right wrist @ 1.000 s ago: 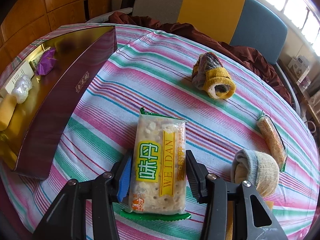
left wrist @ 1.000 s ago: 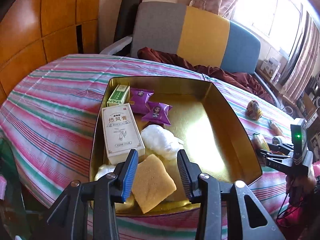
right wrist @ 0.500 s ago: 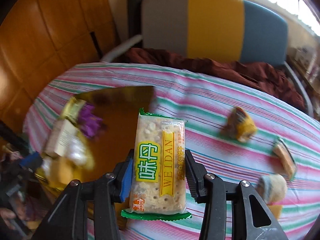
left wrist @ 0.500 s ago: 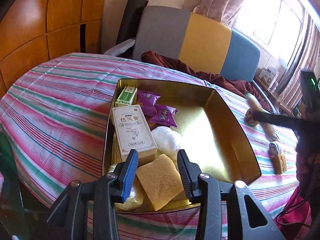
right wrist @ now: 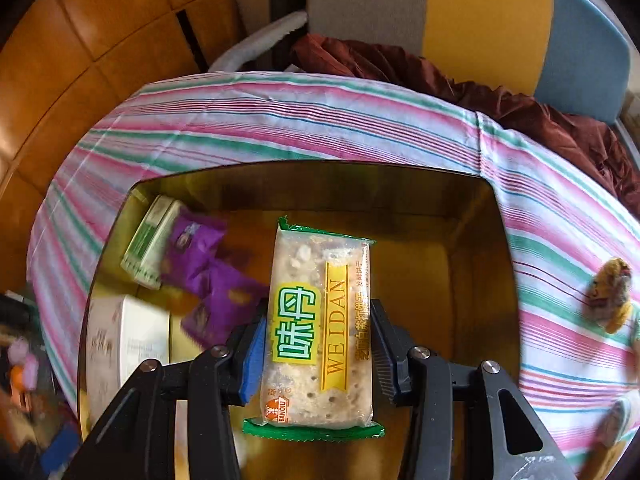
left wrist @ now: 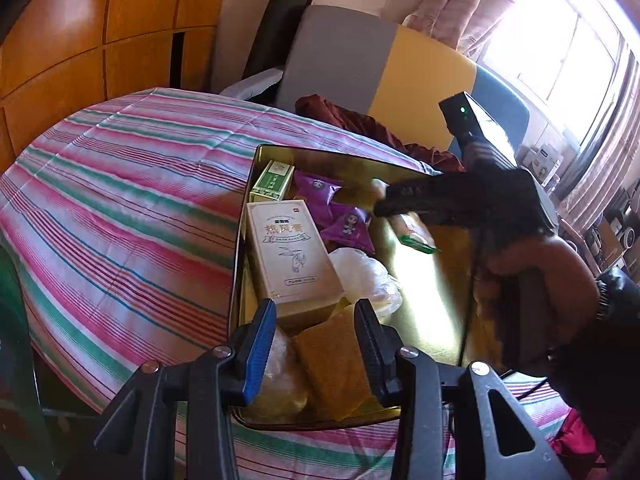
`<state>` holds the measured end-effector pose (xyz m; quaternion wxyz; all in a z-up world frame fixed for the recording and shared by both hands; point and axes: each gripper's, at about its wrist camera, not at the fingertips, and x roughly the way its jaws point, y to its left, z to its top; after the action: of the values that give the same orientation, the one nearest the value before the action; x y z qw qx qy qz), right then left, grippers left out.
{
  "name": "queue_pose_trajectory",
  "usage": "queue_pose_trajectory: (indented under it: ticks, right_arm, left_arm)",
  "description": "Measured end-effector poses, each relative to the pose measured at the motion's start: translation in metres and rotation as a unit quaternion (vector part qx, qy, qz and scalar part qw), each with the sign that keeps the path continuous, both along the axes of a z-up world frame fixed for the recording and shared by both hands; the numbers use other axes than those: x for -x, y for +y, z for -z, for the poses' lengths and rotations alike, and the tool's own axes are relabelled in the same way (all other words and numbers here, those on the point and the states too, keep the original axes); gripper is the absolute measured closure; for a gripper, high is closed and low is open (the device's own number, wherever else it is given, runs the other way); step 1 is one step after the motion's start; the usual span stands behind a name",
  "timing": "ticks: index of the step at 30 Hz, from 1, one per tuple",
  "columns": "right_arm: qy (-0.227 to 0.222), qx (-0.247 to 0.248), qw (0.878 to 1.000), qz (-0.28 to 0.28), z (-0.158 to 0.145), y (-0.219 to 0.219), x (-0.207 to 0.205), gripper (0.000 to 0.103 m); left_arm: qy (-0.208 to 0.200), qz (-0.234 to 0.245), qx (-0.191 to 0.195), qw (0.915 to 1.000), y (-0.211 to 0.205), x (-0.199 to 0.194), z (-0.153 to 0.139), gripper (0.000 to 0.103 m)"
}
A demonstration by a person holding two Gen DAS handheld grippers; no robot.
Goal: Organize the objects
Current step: 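Carry the WEIDAN cracker packet into the tray and open the right tool, then move both open tools back toward the remaining items on the table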
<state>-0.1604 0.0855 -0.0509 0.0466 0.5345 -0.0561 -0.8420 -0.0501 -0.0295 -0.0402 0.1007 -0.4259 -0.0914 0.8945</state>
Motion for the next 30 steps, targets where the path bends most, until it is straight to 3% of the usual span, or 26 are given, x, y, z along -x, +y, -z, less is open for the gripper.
queue_pose_trajectory:
  ticks: [3,12,19,30]
  right_arm:
    - [0.007,0.04,0.999,0.005,0.002,-0.002,0.005,0.038]
    - [0.043,0.04,0.998,-0.019,-0.017,0.004,-0.031,0.037]
    - [0.072,0.023,0.997,-0.034,-0.031,0.02,-0.079,0.026]
    - [0.102,0.0,0.994,-0.034,-0.041,0.06,-0.143,0.023]
  left_arm:
    - [-0.005,-0.002,0.0,1.0,-0.001,0.001,0.002,0.063]
    - [0.005,-0.005,0.012,0.9999,0.003,-0.001,-0.001,0.062]
    - [0.02,0.006,0.028,0.9994,0.014,-0.01,-0.01,0.062]
    - [0.047,0.039,0.057,0.9965,0.04,-0.026,-0.026,0.062]
